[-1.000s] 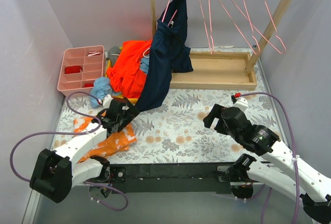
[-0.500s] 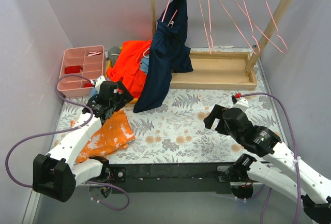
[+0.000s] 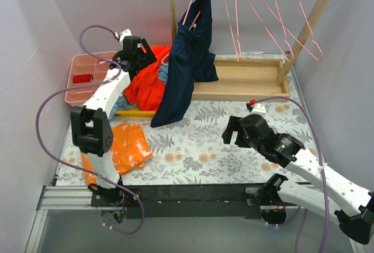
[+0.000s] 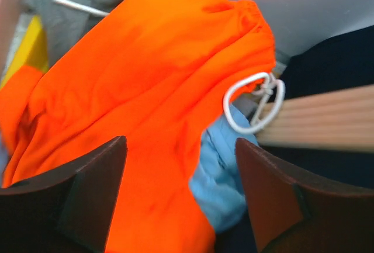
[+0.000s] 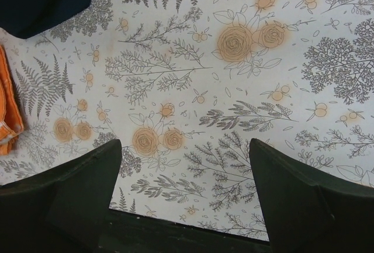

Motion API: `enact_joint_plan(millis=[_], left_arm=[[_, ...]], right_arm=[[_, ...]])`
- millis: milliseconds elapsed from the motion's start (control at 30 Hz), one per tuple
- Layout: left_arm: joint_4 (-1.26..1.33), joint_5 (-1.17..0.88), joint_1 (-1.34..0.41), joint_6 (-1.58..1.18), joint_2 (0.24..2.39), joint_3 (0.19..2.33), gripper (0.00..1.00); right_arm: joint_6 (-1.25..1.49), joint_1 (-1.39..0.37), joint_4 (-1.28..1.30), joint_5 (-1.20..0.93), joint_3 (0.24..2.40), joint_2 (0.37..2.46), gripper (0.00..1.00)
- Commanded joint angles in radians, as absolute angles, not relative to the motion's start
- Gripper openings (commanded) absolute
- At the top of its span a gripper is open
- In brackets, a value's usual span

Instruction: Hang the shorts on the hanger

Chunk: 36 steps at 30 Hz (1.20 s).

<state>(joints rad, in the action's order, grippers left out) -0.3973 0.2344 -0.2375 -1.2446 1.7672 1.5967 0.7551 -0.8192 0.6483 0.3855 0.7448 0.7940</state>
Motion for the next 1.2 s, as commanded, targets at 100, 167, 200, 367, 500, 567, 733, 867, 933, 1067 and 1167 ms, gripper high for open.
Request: enact_joint_plan(millis=[100,167,200,367,500,567,733,867,933,1067,1167], left_arm=[[-0.466,0.163,-0.235,-1.163,1.983,1.819,0.62],[-0.463,0.166,-0.236,-1.175,1.996,1.815,0.60],[-0.454,0.164,-0.235,-1.175,1.997,1.795,0.56],[-0.423,0.189,-0.235,-1.174,1.996,1.773,0.40],[-0.396,0.225,-0.235,-1.169,1.956,1.758,0.34],[-0.388,0.224,-0.233,-1.158,1.947,1.772,0.14],[-0.416,0.227,-0.226,-1.146,1.936,1.809,0.00],[-0.414,0.258,-0.212,-1.126,1.876,1.810,0.00],[-0.423,0.284,-0.203,-1.115,1.835,1.839,0.00],[-0.422,0.316,-0.180,-1.077,1.769,1.899,0.00],[-0.429,0.325,-0.179,-1.028,1.740,1.976,0.00]], right_arm=[[0.707,-0.818,0.594,0.342,0.788,0.827,0.97],[0.707,-0.818,0.588,0.341,0.779,0.828,0.97],[0.710,-0.818,0.583,0.341,0.775,0.830,0.97],[0.722,-0.819,0.577,0.330,0.759,0.834,0.97],[0.729,-0.819,0.577,0.333,0.749,0.833,0.96],[0.732,-0.818,0.575,0.334,0.744,0.836,0.96],[0.735,-0.819,0.575,0.333,0.742,0.847,0.96],[0.736,-0.818,0.580,0.336,0.744,0.847,0.96],[0.733,-0.818,0.583,0.337,0.746,0.845,0.96],[0.732,-0.818,0.584,0.339,0.746,0.842,0.96],[0.727,-0.818,0.587,0.339,0.749,0.842,0.96]])
